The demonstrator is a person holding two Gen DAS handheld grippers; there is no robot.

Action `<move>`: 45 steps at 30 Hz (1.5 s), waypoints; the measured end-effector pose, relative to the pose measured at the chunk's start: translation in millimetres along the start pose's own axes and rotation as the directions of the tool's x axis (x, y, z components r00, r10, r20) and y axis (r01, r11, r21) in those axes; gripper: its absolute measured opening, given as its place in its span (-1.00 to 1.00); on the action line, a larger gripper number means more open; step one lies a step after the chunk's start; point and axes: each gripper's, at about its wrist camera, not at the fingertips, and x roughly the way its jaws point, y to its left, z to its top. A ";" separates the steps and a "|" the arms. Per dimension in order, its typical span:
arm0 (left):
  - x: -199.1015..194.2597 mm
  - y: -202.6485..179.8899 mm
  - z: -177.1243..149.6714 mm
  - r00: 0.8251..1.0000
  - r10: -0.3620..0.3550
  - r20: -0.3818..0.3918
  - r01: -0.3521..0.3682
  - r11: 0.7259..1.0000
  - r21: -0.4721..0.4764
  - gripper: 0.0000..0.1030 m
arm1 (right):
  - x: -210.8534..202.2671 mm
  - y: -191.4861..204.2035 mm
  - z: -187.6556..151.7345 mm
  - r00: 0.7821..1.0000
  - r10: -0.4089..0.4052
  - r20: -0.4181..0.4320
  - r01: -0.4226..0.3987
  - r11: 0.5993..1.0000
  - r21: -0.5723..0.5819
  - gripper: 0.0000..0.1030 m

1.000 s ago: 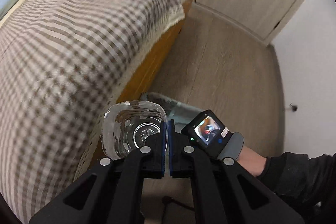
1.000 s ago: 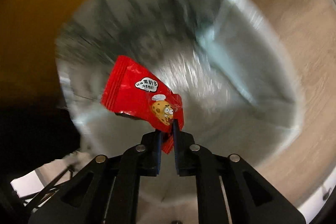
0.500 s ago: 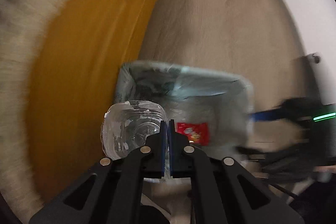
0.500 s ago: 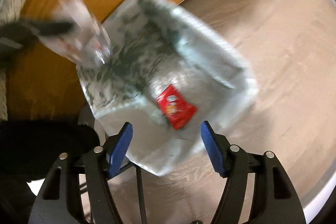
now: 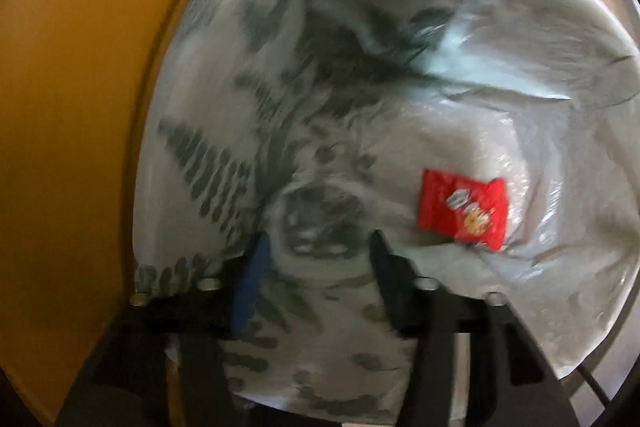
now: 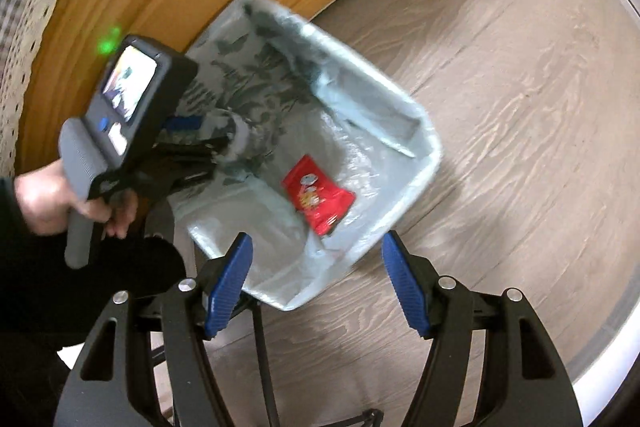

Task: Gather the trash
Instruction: 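Carry both items to the floor bin and open both tools to drop them, then move both tools back over the trash pile on the bed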

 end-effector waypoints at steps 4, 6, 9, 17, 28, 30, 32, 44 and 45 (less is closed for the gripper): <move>-4.7 10.3 -0.8 0.997 -0.031 -0.072 0.028 0.999 -0.041 0.06 | 1.9 13.8 3.6 1.000 -0.008 -0.004 0.008 1.000 -0.021 0.26; -21.9 15.0 -4.6 0.996 -0.044 -0.078 0.039 0.997 -0.070 0.12 | 3.9 15.6 9.2 1.000 -0.017 -0.006 0.017 0.999 -0.030 0.26; -53.2 17.9 -12.4 0.995 -0.082 -0.064 0.076 0.993 -0.086 0.27 | -1.0 19.2 14.8 0.998 -0.056 -0.001 0.056 0.998 -0.036 0.26; -138.6 2.6 -40.0 0.996 -0.082 0.040 0.084 0.995 -0.047 0.35 | -32.5 23.0 19.2 0.989 -0.141 0.036 0.143 0.988 -0.052 0.26; -308.8 28.5 -106.2 0.897 -0.059 0.438 0.134 0.981 -0.143 0.35 | -112.4 58.0 7.3 0.954 -0.254 0.161 0.283 0.941 -0.187 0.68; -357.2 47.6 -133.5 0.842 -0.023 0.539 0.126 0.980 -0.156 0.45 | -140.6 78.9 11.9 0.939 -0.254 0.232 0.307 0.923 -0.232 0.68; -397.2 70.7 -165.0 0.770 0.023 0.638 0.134 0.971 -0.197 0.74 | -173.3 104.8 17.8 0.922 -0.220 0.320 0.310 0.913 -0.265 0.68; -482.7 228.6 -325.5 0.538 0.419 0.731 0.190 0.785 -0.590 0.85 | -277.0 321.4 78.6 0.731 0.180 0.658 0.232 0.842 -0.488 0.84; -482.0 241.6 -335.9 0.534 0.451 0.715 0.194 0.757 -0.623 0.85 | -276.1 339.1 84.2 0.727 0.199 0.658 0.230 0.831 -0.506 0.84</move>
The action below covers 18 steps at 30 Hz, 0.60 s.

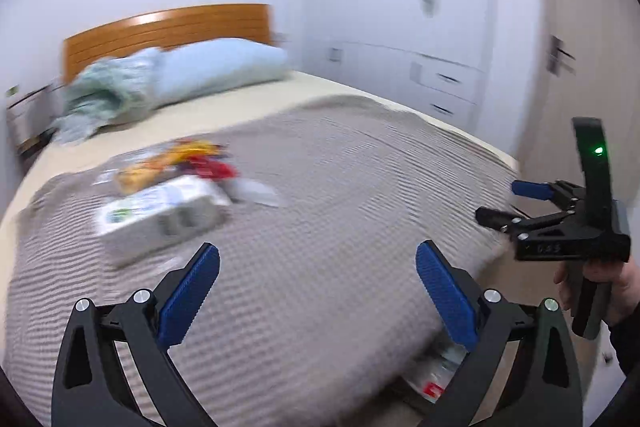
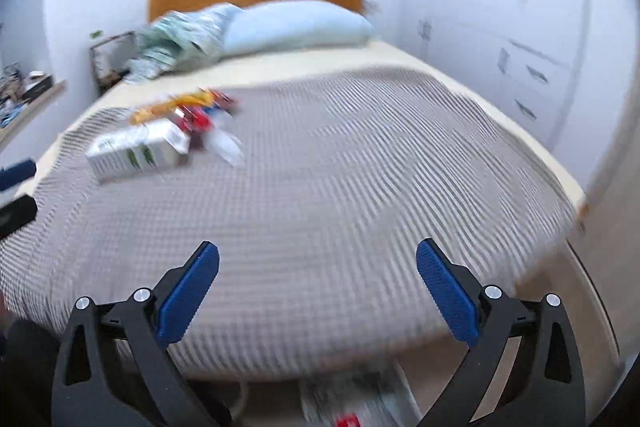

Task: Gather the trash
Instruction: 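Move both tools back over the trash pile on the bed, then grasp the red wrapper with the right tool while the left tool grasps a clear plastic bag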

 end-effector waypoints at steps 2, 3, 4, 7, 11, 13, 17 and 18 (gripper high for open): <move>0.3 36.6 2.7 0.997 0.072 0.014 -0.071 0.996 -0.053 0.85 | 16.5 22.8 20.5 0.999 0.046 0.023 -0.045 0.999 -0.023 0.84; -0.4 50.9 3.5 0.996 0.093 0.016 -0.092 0.993 -0.070 0.85 | 25.7 33.9 29.3 0.997 0.074 0.029 -0.073 0.997 -0.034 0.84; 2.5 65.9 0.1 0.993 0.121 0.013 -0.120 0.989 -0.091 0.85 | 37.9 46.9 40.6 0.994 0.108 0.033 -0.107 0.993 -0.050 0.84; 6.7 118.6 0.4 0.979 0.205 0.000 -0.202 0.966 -0.159 0.85 | 68.0 72.2 62.6 0.985 0.170 0.034 -0.167 0.983 -0.080 0.84; 17.5 184.2 -3.6 0.962 0.270 -0.030 -0.269 0.934 -0.236 0.85 | 106.7 103.5 89.3 0.970 0.241 0.034 -0.237 0.966 -0.100 0.84; 19.9 208.3 -4.4 0.956 0.291 -0.033 -0.289 0.921 -0.262 0.85 | 131.0 117.2 102.3 0.965 0.262 0.017 -0.258 0.959 -0.117 0.84; 31.3 250.6 -2.0 0.946 0.321 -0.045 -0.319 0.896 -0.309 0.85 | 188.4 141.6 128.8 0.954 0.299 -0.036 -0.301 0.942 -0.148 0.84; 35.0 258.9 -1.4 0.944 0.326 -0.049 -0.324 0.893 -0.313 0.85 | 196.9 145.2 132.7 0.949 0.312 -0.044 -0.315 0.938 -0.148 0.84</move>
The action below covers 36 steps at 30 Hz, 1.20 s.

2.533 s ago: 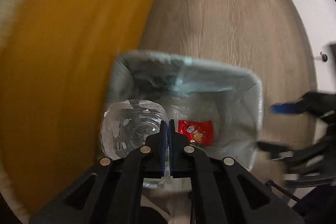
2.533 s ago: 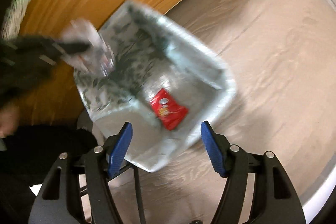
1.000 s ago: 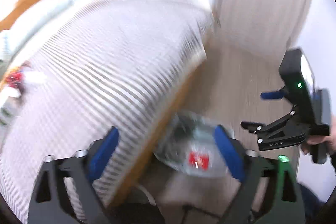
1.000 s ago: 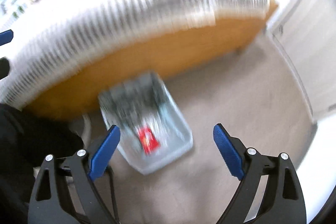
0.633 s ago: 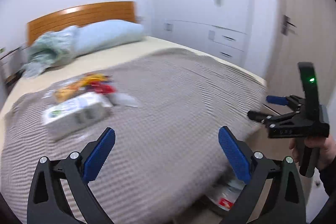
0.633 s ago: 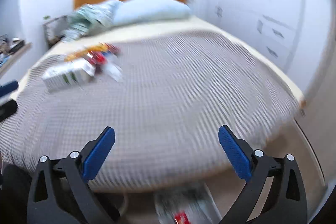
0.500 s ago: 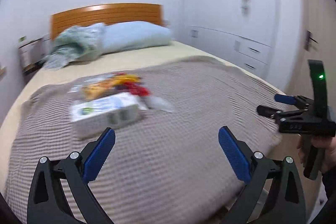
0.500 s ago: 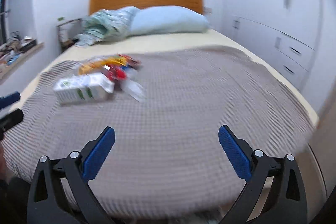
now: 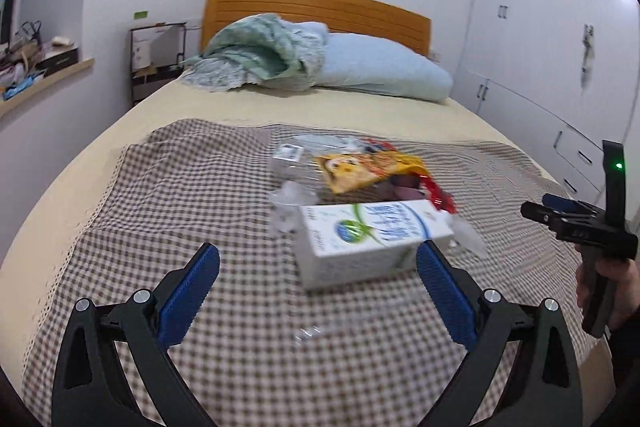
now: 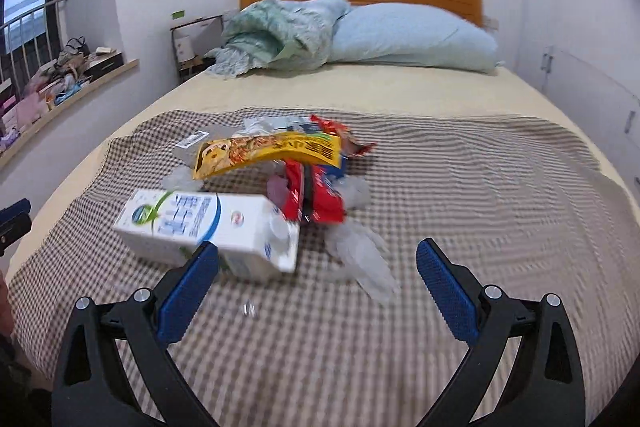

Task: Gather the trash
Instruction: 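Grasp the red wrapper with the right tool while the left tool grasps a clear plastic bag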

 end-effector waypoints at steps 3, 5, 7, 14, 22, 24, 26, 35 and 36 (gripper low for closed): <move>17.5 11.1 7.2 1.000 0.007 0.000 -0.007 1.000 -0.001 0.85 | 35.3 -2.4 14.6 0.999 0.036 -0.026 -0.036 0.999 0.001 0.84; 29.3 21.2 12.9 1.000 0.005 0.002 -0.005 1.000 -0.005 0.85 | 59.9 -0.9 21.8 0.998 0.037 -0.041 -0.038 0.999 -0.015 0.84; 41.5 27.6 17.3 1.000 0.010 -0.004 -0.010 1.000 -0.015 0.85 | 80.5 0.2 24.8 0.998 0.038 -0.059 -0.040 0.999 -0.035 0.84; 105.6 53.1 50.8 0.997 -0.002 -0.082 0.004 1.000 0.031 0.85 | 151.9 -5.9 39.2 0.987 0.039 -0.155 -0.048 0.997 -0.055 -0.29; 190.3 70.4 75.8 0.980 -0.016 -0.199 0.026 0.999 0.045 0.85 | 131.9 -18.7 43.5 0.989 0.075 -0.126 -0.074 0.997 0.012 -0.69; 215.8 69.8 76.4 0.968 -0.027 -0.251 0.040 0.998 0.045 0.83 | 107.6 -20.6 47.9 0.993 0.078 -0.087 -0.078 0.997 0.009 -0.69; 242.2 60.7 74.6 0.950 -0.007 -0.312 0.042 0.994 0.105 0.78 | 84.1 -27.0 53.3 0.994 0.096 -0.052 -0.095 0.995 0.027 -0.70; 309.5 46.9 56.9 0.883 -0.026 -0.468 0.073 0.994 0.084 -0.36 | 15.1 -35.0 55.8 0.993 0.115 0.006 -0.115 0.993 0.022 -0.70; 307.5 46.5 57.9 0.884 -0.036 -0.467 0.082 0.993 0.080 -0.72 | 13.2 -33.7 53.4 0.994 0.110 0.005 -0.110 0.994 0.018 -0.70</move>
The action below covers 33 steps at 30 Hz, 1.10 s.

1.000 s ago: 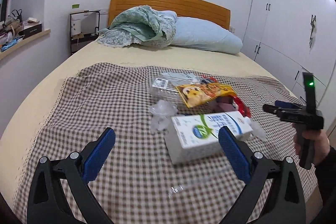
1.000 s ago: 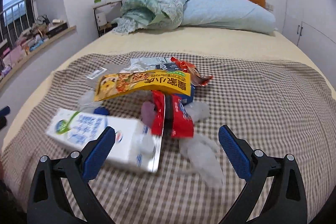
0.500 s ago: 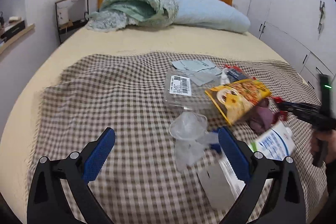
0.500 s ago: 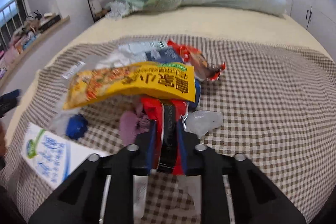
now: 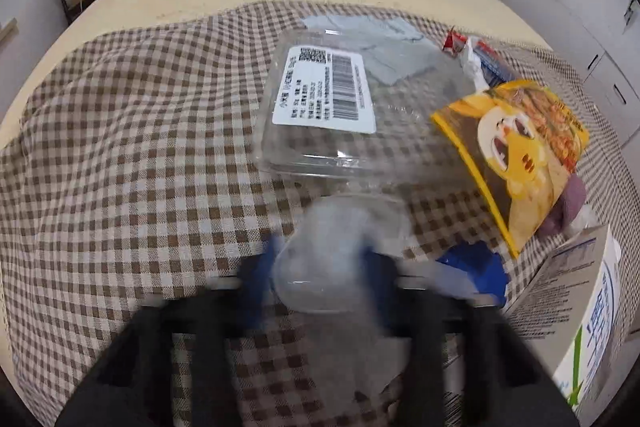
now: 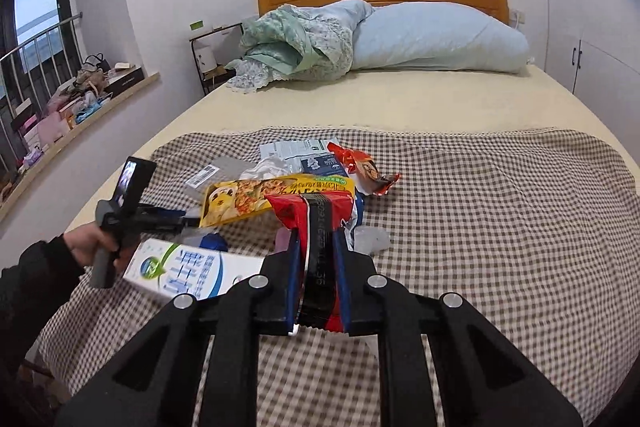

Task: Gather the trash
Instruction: 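Grasp the red wrapper with the right tool while the left tool grasps a clear plastic bag, then carry both items to the floor bin and open both tools over it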

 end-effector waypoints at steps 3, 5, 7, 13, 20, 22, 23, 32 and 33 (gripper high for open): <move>-20.1 -0.1 -1.4 0.999 -0.034 0.001 0.034 0.999 -0.002 -0.86 | 0.3 1.7 -8.3 1.000 0.000 -0.018 0.000 1.000 0.011 -0.70; -44.3 2.0 -1.5 0.999 -0.022 0.024 0.022 1.000 0.012 -0.88 | -0.1 2.8 -11.2 1.000 -0.004 -0.028 0.005 1.000 0.017 -0.70; -71.0 2.2 -1.6 0.998 -0.024 0.057 0.024 1.000 0.008 -0.88 | -4.3 5.1 -10.7 1.000 -0.003 -0.028 0.003 1.000 0.027 -0.70; -171.7 -4.1 -1.1 0.982 0.037 0.184 -0.038 0.999 0.002 -0.89 | -47.8 25.1 2.4 1.000 0.007 0.014 -0.007 1.000 0.015 -0.70; -313.1 -56.3 -34.7 0.946 -0.016 0.323 -0.002 0.998 0.057 -0.89 | -135.0 39.4 -1.3 0.997 -0.002 0.075 0.002 1.000 0.009 -0.70; -341.2 -74.7 -48.4 0.937 -0.035 0.347 0.005 0.996 0.087 -0.89 | -156.7 39.0 -8.2 0.996 -0.009 0.085 0.008 1.000 0.010 -0.70; -361.8 -91.4 -58.2 0.930 -0.054 0.365 0.012 0.993 0.114 -0.89 | -171.7 38.3 -13.8 0.996 -0.017 0.093 0.016 1.000 0.010 -0.70; -444.2 -214.2 -115.8 0.897 -0.185 0.401 0.071 0.957 0.283 -0.89 | -279.6 8.2 -67.0 0.986 -0.092 0.139 0.084 0.994 0.065 -0.70; -449.4 -228.7 -122.4 0.895 -0.197 0.400 0.073 0.950 0.303 -0.89 | -289.8 3.8 -72.4 0.984 -0.102 0.145 0.093 0.993 0.072 -0.70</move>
